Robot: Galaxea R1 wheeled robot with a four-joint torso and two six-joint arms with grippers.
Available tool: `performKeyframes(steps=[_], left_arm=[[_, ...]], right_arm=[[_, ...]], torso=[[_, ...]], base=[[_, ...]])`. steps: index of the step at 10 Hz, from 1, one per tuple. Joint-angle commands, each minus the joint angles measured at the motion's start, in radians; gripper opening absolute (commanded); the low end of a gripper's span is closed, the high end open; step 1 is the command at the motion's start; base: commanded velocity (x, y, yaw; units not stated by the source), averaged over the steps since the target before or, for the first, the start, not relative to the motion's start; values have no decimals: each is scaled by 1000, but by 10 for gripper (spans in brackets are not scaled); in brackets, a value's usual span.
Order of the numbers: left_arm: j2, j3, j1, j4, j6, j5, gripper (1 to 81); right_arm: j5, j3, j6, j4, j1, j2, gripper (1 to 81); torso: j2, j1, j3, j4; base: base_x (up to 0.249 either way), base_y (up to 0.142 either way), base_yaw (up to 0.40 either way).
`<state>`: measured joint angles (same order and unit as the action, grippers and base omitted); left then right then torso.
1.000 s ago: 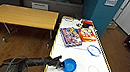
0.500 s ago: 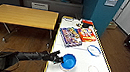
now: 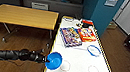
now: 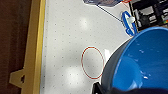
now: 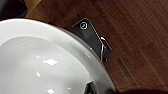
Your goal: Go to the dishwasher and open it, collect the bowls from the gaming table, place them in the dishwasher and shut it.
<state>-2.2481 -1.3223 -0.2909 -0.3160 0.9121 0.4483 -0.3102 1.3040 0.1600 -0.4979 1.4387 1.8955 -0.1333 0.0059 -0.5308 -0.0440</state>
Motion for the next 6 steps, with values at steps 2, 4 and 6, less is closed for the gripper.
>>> performKeyframes(steps=[2,4,6], left_arm=[[343,279,-133,-126,-134,-10,10],[413,279,-285,-130,-246,-102,10],[445,226,-434,-132,-310,-209,10]], right_arm=[[77,-23,3,24,-10,-60,10],[77,-20,4,25,-2,-57,10],[77,-1,7,25,0,-41,10]], torso=[[0,0,0,0],[0,0,37,0],[0,0,68,0]], base=[[0,0,0],[0,0,0],[0,0,0]])
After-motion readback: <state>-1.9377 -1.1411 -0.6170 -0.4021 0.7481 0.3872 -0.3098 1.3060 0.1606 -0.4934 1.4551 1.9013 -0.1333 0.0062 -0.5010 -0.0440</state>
